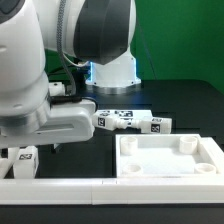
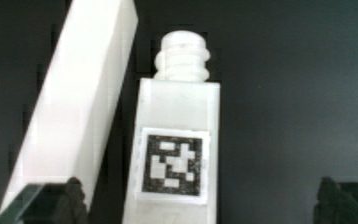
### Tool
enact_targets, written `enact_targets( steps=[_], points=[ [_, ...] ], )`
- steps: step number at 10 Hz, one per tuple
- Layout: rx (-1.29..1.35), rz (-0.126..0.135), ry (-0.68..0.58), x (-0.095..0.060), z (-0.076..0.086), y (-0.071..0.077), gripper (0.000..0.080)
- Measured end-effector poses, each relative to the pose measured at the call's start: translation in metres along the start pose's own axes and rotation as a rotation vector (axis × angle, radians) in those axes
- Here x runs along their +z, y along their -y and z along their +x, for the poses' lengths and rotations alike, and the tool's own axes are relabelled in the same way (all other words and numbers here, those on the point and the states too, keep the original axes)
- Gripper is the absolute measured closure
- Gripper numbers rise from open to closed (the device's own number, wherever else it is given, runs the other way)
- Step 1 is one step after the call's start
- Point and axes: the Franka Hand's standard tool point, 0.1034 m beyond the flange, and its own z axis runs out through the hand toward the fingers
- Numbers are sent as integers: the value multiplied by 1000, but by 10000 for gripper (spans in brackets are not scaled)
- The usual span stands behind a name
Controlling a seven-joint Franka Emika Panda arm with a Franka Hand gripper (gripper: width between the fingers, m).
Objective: Assemble one leg
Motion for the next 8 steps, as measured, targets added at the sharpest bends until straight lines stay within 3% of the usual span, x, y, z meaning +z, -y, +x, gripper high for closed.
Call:
enact_targets(
  steps=[8],
  points=[
    [1,-8,-15,16,11,4,150]
  ],
)
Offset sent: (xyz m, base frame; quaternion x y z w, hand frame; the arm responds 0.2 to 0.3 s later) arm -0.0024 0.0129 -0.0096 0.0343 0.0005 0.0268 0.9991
